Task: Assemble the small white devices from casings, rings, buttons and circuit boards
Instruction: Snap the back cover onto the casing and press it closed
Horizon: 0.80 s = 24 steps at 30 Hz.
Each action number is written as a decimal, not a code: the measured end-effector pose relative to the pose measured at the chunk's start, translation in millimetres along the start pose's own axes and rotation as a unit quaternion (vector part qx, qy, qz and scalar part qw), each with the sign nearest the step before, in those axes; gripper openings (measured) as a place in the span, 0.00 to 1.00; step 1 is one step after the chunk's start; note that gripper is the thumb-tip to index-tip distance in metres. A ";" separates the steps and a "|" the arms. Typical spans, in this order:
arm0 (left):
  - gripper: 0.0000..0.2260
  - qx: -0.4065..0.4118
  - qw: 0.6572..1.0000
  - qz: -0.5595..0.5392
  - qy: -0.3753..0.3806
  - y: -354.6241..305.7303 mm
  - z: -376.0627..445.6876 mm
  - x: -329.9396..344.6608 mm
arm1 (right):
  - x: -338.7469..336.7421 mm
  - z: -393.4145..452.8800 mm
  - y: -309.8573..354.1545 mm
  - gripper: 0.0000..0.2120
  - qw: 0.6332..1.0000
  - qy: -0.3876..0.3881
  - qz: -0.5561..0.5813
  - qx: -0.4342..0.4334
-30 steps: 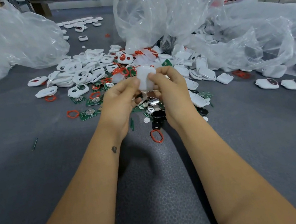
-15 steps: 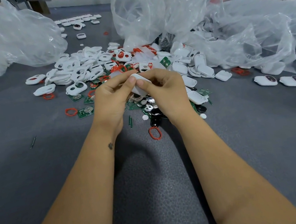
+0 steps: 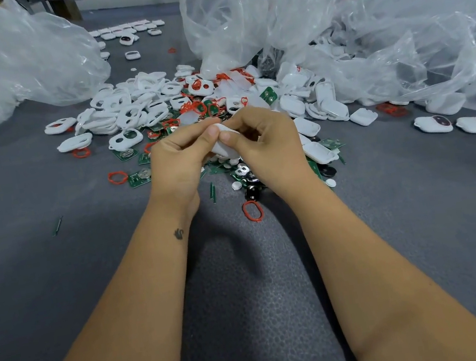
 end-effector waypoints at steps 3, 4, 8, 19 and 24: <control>0.11 -0.017 1.000 -0.004 -0.019 2.2 -0.2 0.0 | 3.0 -0.3 -1.0 0.04 0.999 -0.015 0.030 0.016; 0.09 -0.022 0.999 -0.013 -0.022 3.3 0.3 0.6 | 4.1 -0.2 -2.4 0.04 0.998 -0.019 0.051 0.027; 0.08 -0.016 0.998 -0.051 0.021 3.6 1.5 8.1 | 2.9 2.4 -11.9 0.07 0.986 -0.042 0.143 0.076; 0.12 0.177 0.964 0.198 -0.018 -25.0 -6.9 9.8 | 7.5 3.4 -26.4 0.16 0.936 -0.009 0.310 0.164; 0.12 0.204 0.953 0.210 -0.074 -31.8 -8.7 3.6 | 15.3 2.0 -20.1 0.13 0.907 0.037 0.388 0.161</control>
Point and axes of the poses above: each hand's wrist, its own z-axis towards the middle knuckle, its own x-axis out of the palm, y = z × x, the point moved 8 cm from there along z, towards the middle knuckle
